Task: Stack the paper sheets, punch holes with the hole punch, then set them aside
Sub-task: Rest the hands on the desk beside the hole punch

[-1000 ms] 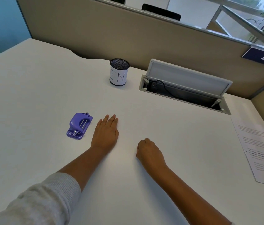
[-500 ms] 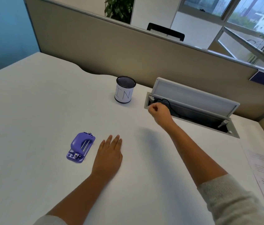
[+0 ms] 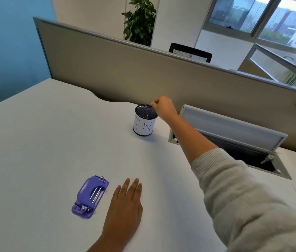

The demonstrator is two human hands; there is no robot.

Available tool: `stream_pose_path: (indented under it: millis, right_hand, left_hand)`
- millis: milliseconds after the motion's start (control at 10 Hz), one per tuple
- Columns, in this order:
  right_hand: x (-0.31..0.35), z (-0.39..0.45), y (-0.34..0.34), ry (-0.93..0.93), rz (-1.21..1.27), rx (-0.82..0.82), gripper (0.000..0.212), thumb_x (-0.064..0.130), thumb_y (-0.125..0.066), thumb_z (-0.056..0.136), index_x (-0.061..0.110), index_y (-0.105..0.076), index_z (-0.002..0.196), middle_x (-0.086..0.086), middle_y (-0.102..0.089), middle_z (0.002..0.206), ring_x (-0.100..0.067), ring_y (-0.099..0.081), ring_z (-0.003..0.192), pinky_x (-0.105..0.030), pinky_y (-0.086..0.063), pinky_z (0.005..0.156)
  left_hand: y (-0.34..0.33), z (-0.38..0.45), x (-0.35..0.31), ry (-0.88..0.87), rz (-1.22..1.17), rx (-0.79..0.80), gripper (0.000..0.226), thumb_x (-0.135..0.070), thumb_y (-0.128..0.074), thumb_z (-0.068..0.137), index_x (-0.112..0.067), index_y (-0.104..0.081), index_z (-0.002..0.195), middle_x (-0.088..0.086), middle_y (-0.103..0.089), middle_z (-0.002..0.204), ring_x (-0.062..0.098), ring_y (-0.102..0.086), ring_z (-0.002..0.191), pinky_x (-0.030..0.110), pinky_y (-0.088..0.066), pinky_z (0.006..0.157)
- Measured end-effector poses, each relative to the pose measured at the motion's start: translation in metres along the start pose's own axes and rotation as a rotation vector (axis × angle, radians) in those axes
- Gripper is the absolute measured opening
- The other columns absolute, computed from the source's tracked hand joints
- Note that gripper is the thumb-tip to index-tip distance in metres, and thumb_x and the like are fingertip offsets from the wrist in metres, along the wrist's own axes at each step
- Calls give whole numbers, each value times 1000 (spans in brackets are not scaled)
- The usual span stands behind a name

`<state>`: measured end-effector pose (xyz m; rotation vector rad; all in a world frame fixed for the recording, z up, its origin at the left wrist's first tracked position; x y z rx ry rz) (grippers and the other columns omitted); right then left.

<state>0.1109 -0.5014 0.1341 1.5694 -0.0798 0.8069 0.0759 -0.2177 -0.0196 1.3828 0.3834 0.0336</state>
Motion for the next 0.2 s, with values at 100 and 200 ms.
stream_pose_path:
  millis: [100, 200]
  right_hand:
    - [-3, -3, 6, 33, 43, -16, 42, 16, -48, 92, 12, -40, 50, -3, -40, 54, -19, -34, 53, -27, -30, 52]
    - [-8, -20, 19, 52, 70, -43, 34, 17, -44, 93, -5, -59, 73, -18, -59, 70, -22, -44, 65, -28, -34, 59]
  left_hand:
    - [3, 1, 0, -8, 17, -56, 50, -21, -20, 89, -13, -61, 117, 3, -61, 126, 26, -58, 116, 39, -33, 102]
    - [10, 1, -1, -8, 27, -98, 55, -20, -13, 91, -12, -61, 116, 4, -62, 125, 26, -58, 116, 39, -28, 99]
Point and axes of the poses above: each hand's wrist, its own z-axis towards the middle knuckle, its own y-axis out of the back of the hand, x = y × z, the point moved 10 cm from there along z, towards the middle knuckle
